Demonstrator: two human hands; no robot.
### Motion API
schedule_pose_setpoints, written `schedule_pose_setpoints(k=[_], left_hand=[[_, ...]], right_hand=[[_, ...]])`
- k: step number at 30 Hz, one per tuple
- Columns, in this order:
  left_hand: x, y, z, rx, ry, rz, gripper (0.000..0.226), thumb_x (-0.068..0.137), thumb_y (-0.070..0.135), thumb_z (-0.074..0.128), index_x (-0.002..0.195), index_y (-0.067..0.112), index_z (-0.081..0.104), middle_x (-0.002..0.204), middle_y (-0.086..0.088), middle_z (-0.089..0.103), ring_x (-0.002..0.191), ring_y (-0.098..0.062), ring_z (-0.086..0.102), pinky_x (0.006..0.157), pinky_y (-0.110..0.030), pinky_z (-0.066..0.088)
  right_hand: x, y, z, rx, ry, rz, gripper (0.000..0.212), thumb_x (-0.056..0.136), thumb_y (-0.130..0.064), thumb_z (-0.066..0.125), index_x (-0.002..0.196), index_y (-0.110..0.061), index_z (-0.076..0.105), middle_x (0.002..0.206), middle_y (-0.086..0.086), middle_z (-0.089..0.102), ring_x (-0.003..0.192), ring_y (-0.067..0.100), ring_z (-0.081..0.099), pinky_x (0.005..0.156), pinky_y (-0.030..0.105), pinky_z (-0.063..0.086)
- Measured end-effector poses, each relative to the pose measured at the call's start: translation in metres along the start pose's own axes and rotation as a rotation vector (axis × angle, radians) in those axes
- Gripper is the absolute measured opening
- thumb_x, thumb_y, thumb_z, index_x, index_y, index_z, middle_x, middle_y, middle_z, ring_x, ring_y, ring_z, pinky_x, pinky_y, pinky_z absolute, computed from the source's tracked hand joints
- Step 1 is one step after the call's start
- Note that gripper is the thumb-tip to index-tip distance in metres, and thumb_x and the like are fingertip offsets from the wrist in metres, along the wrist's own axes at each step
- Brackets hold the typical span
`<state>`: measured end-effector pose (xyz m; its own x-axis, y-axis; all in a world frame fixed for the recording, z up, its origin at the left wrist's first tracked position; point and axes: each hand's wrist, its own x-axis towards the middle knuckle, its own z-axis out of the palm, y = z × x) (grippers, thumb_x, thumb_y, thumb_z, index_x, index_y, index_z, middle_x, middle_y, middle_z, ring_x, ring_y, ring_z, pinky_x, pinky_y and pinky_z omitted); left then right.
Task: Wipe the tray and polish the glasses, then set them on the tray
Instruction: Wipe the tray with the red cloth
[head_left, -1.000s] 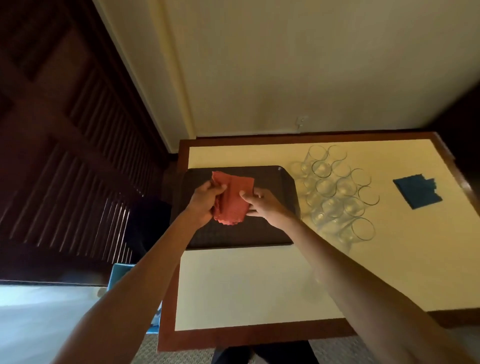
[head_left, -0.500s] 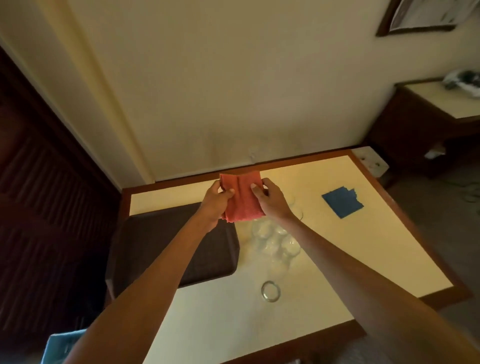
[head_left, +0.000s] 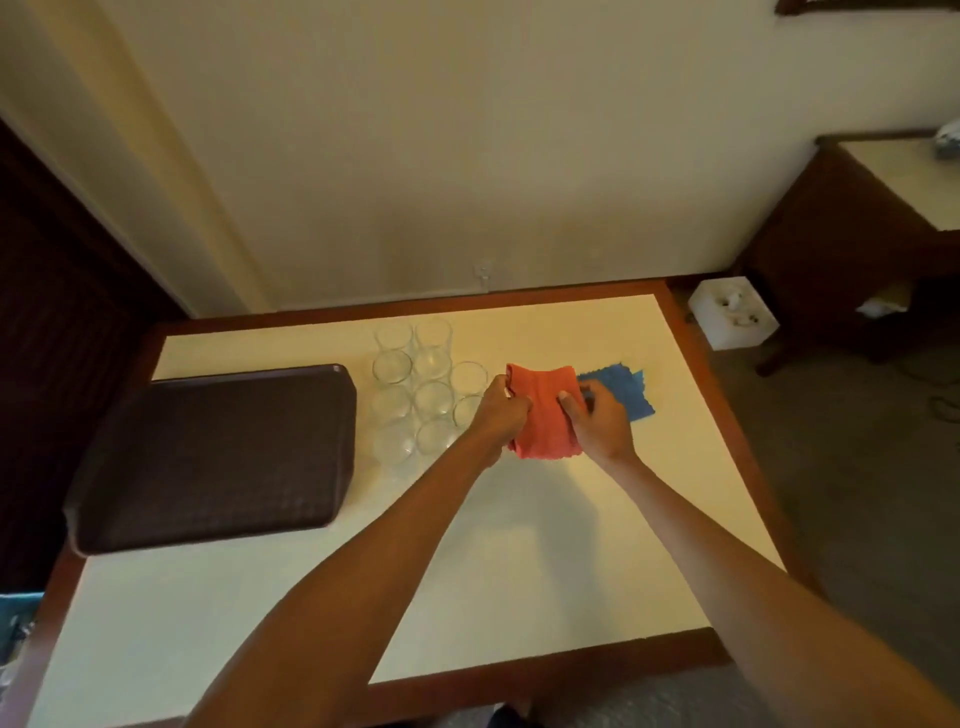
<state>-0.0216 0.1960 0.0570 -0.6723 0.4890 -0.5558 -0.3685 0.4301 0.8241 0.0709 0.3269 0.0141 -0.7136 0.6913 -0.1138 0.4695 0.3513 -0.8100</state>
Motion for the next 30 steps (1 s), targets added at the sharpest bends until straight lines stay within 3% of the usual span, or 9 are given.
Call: schedule_pose_setpoints(k=[4, 7, 13, 17, 20, 22, 24, 27, 30], left_hand=[[0.020, -0.022, 0.032, 0.005, -0.017, -0.117, 0.037, 0.095, 0.024, 0.052, 0.132, 0.020, 0.049, 0.127, -0.007, 0.064, 0.114, -0.031, 0.065, 0.093, -0.048, 0.058], [0.060, -0.056, 0.049, 0.033, 0.007, -0.168, 0.064, 0.070, 0.042, 0.056, 0.130, 0.019, 0.053, 0.122, -0.005, 0.067, 0.108, -0.026, 0.067, 0.094, -0.052, 0.059], [0.098, -0.086, 0.063, 0.050, 0.105, -0.235, 0.052, 0.084, 0.039, 0.058, 0.132, 0.022, 0.047, 0.122, -0.005, 0.066, 0.105, -0.027, 0.067, 0.089, -0.050, 0.062], [0.080, -0.067, 0.065, 0.088, 0.138, -0.235, 0.060, 0.077, 0.035, 0.057, 0.134, 0.018, 0.048, 0.121, -0.008, 0.066, 0.099, -0.030, 0.069, 0.063, -0.035, 0.060], [0.079, -0.064, 0.065, 0.162, 0.137, -0.218, 0.058, 0.081, 0.032, 0.056, 0.136, 0.015, 0.049, 0.124, -0.010, 0.066, 0.104, -0.032, 0.068, 0.060, -0.030, 0.054], [0.080, -0.065, 0.064, 0.194, 0.142, -0.207, 0.047, 0.094, 0.026, 0.054, 0.139, 0.014, 0.049, 0.129, -0.012, 0.065, 0.107, -0.033, 0.067, 0.067, -0.033, 0.056], [0.079, -0.063, 0.064, 0.229, 0.154, -0.200, 0.045, 0.100, 0.024, 0.051, 0.143, 0.013, 0.048, 0.133, -0.013, 0.064, 0.113, -0.034, 0.065, 0.084, -0.040, 0.058], [0.074, -0.062, 0.062, 0.321, 0.174, -0.165, 0.050, 0.103, 0.024, 0.050, 0.150, 0.008, 0.043, 0.142, -0.015, 0.058, 0.126, -0.036, 0.059, 0.098, -0.042, 0.051], [0.071, -0.058, 0.060, 0.475, 0.172, -0.093, 0.057, 0.105, 0.026, 0.051, 0.155, 0.005, 0.033, 0.152, -0.019, 0.047, 0.137, -0.038, 0.049, 0.110, -0.044, 0.042]], right_hand=[[0.003, 0.044, 0.002, -0.070, -0.066, 0.079, 0.030, 0.101, -0.035, 0.055, 0.119, -0.012, 0.060, 0.100, 0.003, 0.068, 0.084, 0.020, 0.061, 0.069, 0.033, 0.044], [0.007, 0.069, 0.009, -0.108, -0.136, 0.123, 0.031, 0.103, -0.034, 0.051, 0.128, -0.015, 0.056, 0.095, 0.000, 0.063, 0.086, 0.024, 0.062, 0.069, 0.033, 0.043], [0.017, 0.088, 0.026, -0.095, -0.220, 0.116, 0.034, 0.104, -0.027, 0.050, 0.137, -0.016, 0.052, 0.096, 0.003, 0.064, 0.093, 0.031, 0.068, 0.072, 0.036, 0.051], [0.026, 0.097, 0.032, -0.090, -0.288, 0.103, 0.039, 0.106, -0.026, 0.048, 0.143, -0.015, 0.049, 0.120, 0.013, 0.068, 0.103, 0.031, 0.067, 0.072, 0.027, 0.046], [0.028, 0.099, 0.030, -0.106, -0.325, 0.098, 0.039, 0.105, -0.025, 0.050, 0.143, -0.015, 0.049, 0.128, 0.012, 0.066, 0.110, 0.031, 0.066, 0.077, 0.028, 0.050], [0.029, 0.102, 0.027, -0.116, -0.343, 0.114, 0.038, 0.104, -0.024, 0.051, 0.142, -0.017, 0.050, 0.130, 0.012, 0.065, 0.114, 0.030, 0.065, 0.080, 0.028, 0.050], [0.032, 0.105, 0.021, -0.123, -0.350, 0.127, 0.034, 0.103, -0.023, 0.052, 0.137, -0.019, 0.054, 0.128, 0.010, 0.067, 0.115, 0.028, 0.065, 0.085, 0.029, 0.051], [0.035, 0.108, 0.013, -0.151, -0.339, 0.138, 0.025, 0.102, -0.025, 0.054, 0.126, -0.021, 0.060, 0.121, 0.004, 0.070, 0.109, 0.025, 0.067, 0.088, 0.037, 0.054], [0.041, 0.109, 0.005, -0.179, -0.276, 0.149, 0.020, 0.100, -0.024, 0.056, 0.118, -0.021, 0.062, 0.115, 0.000, 0.071, 0.106, 0.022, 0.066, 0.086, 0.036, 0.051]])
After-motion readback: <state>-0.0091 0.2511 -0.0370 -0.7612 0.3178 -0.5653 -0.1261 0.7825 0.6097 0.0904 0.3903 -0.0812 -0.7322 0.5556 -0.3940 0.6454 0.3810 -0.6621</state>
